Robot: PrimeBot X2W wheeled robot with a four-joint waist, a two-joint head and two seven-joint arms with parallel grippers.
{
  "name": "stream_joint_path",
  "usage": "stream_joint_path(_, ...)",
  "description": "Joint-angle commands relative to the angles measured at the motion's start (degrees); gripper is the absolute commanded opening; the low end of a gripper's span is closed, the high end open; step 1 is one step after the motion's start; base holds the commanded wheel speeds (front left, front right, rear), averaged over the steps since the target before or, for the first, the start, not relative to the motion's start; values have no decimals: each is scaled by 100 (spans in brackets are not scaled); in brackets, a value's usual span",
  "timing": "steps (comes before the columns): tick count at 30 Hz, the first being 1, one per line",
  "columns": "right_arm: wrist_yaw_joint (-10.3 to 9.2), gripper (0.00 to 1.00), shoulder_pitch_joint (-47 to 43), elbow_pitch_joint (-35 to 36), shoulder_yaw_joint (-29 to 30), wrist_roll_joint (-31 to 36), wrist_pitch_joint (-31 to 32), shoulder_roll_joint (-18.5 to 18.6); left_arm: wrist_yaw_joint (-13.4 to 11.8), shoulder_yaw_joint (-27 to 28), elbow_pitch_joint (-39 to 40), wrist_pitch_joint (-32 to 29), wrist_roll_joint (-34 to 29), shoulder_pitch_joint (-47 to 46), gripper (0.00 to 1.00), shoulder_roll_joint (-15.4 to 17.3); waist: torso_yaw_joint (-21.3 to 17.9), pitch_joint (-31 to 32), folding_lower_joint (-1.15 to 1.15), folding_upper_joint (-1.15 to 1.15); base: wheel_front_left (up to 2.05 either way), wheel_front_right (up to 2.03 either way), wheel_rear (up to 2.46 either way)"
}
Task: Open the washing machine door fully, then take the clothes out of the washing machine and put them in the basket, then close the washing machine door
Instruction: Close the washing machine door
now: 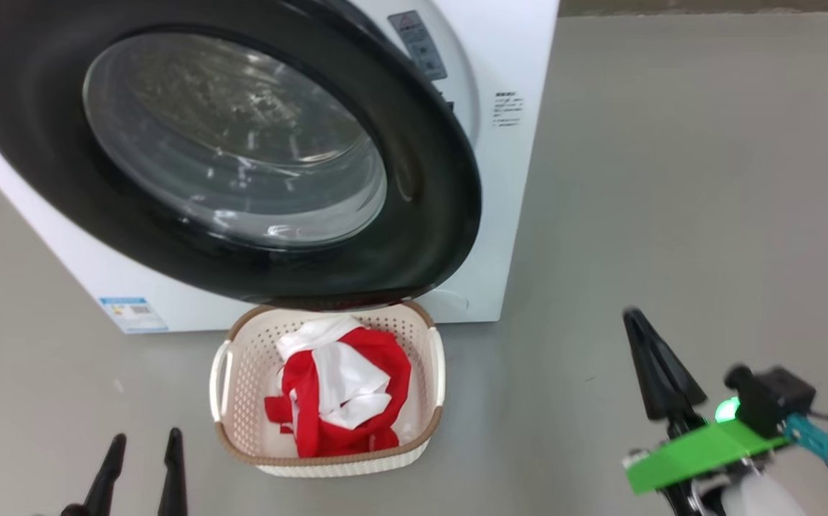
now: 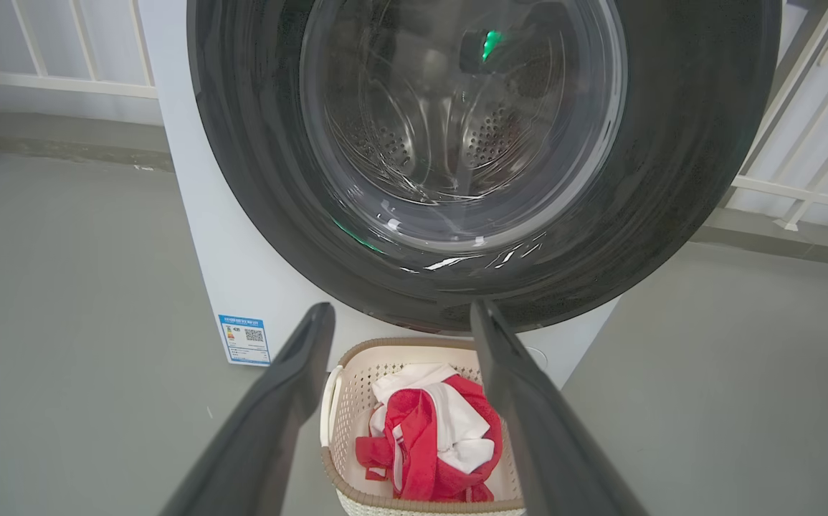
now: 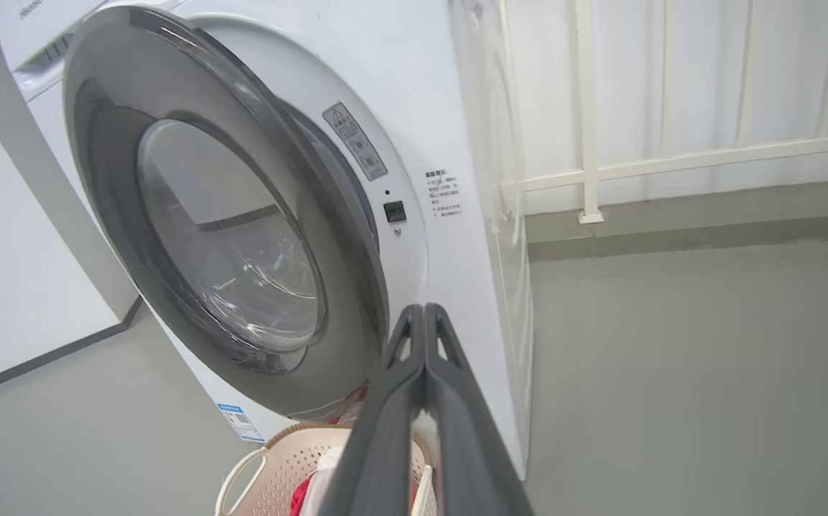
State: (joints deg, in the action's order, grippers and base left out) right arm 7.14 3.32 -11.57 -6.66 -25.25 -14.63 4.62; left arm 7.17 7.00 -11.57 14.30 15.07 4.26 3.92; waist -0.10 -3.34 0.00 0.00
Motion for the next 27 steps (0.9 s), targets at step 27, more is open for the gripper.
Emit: stream_joint_path(27,35,0,3006,-943,-647,-174,-37,67,32,-603,76,70,332,-1370,100,-101,1435,-1525,0,0,0,0,0)
